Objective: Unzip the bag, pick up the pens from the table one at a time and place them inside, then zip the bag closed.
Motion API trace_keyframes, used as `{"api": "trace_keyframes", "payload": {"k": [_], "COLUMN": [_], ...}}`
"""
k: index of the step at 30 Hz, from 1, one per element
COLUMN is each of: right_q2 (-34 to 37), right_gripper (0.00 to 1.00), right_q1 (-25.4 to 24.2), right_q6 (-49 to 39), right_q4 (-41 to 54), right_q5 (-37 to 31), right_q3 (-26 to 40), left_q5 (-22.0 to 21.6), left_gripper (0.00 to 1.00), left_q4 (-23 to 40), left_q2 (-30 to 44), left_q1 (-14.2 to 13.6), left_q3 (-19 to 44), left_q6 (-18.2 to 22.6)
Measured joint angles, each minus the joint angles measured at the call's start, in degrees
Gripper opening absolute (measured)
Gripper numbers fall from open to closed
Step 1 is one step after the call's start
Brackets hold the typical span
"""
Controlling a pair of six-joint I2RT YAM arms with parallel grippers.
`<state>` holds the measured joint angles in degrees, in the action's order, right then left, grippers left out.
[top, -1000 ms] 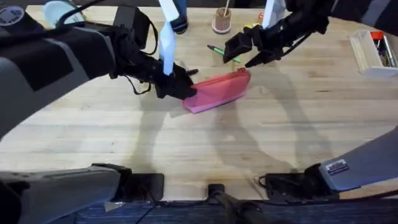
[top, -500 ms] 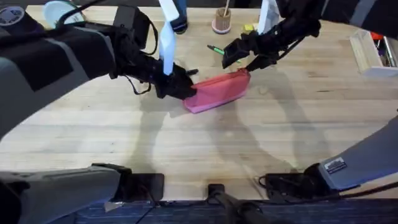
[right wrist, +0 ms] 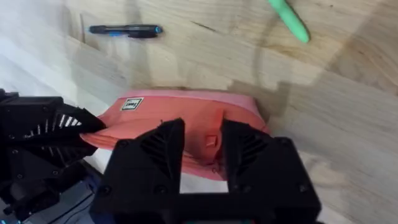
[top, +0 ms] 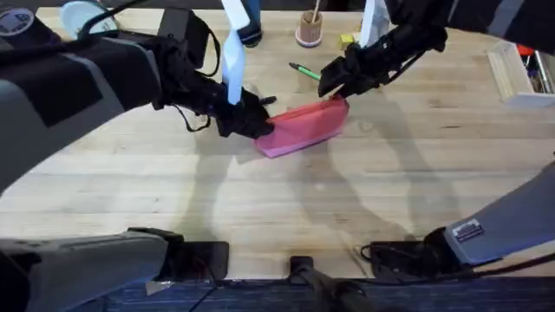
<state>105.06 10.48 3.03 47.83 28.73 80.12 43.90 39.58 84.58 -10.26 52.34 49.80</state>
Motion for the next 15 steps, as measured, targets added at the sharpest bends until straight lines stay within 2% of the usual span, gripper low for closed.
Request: {"api": "trace_keyframes", "payload": {"k": [7,9,15], "right_q2": [0.00,0.02,0.00], "right_gripper": [0.191,0.048,0.032], "right_q1": [0.00,0.00,0.00], "right_q6": [-0.01,0.02,-0.04], "right_q4": [0.25,0.49,1.07], "right_q5": [0.00,0.00,0.00], "right_q3": [0.00,0.00,0.00], "left_q5": [0.00,0.00,0.00], "left_gripper": [0.042,0.042,0.042], "left_q4": [0.01,0.01,0.01], "left_q2": [0.00,0.00,0.00], "left_q1": [0.00,0.00,0.00], "left_q3": [0.00,0.00,0.00], "left_q6": [0.00,0.00,0.00]}}
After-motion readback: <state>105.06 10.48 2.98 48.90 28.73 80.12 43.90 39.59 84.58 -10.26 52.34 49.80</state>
